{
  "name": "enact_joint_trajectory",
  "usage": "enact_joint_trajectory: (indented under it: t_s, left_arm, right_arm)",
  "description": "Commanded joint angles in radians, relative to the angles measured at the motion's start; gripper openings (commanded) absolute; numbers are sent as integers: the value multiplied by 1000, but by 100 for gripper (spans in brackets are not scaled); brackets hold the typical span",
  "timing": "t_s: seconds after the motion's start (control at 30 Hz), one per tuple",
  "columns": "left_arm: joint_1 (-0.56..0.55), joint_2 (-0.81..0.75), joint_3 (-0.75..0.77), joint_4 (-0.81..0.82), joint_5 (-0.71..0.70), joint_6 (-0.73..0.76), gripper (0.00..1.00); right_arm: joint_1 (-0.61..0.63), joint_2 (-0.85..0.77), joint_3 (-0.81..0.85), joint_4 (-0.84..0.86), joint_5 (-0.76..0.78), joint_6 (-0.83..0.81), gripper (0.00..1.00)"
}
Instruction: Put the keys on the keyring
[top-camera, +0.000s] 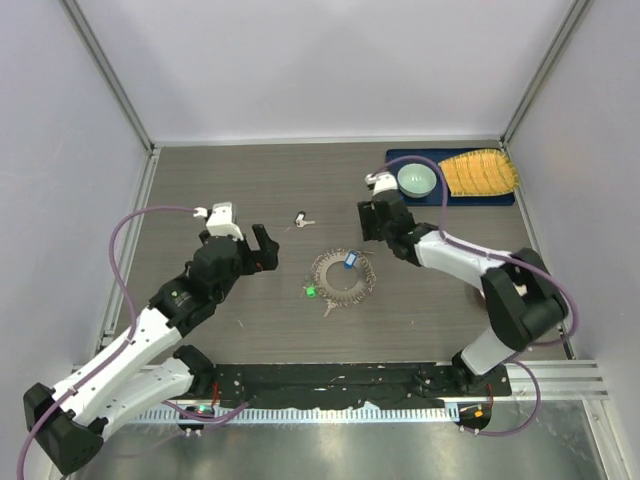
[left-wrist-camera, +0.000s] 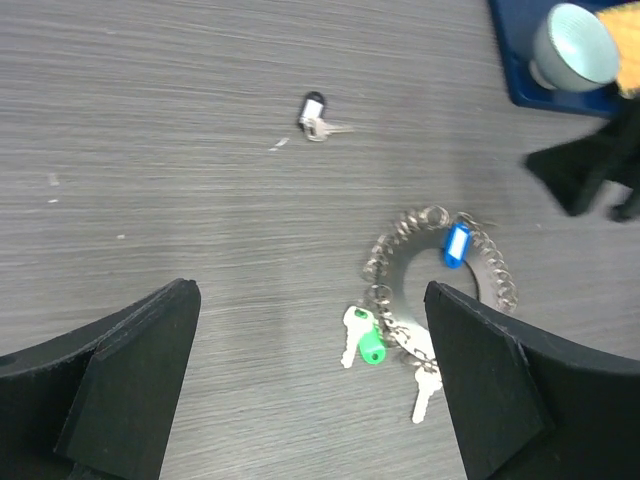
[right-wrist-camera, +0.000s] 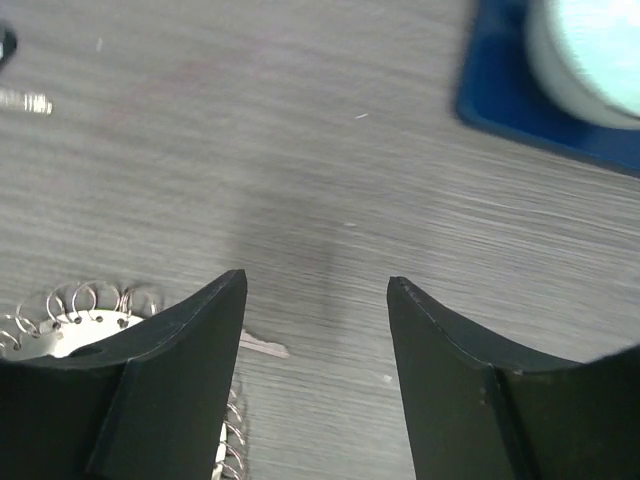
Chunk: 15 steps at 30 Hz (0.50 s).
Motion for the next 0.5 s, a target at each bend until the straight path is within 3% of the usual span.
enact_joint_trajectory:
  t_s: [0.0,0.17,0.47]
  left_arm:
    - [77,-8,89,-179,-11,-27,100]
    - [91,-88,141,-209,-74,30,100]
    - [91,-238,170,-213,-232,162,100]
  right_arm:
    - [-56,-214,-56,53,164,129,66]
    - [-73,-512,-136,-16,325,160,81]
    - [-75,-992,-245,-162,537,105,92]
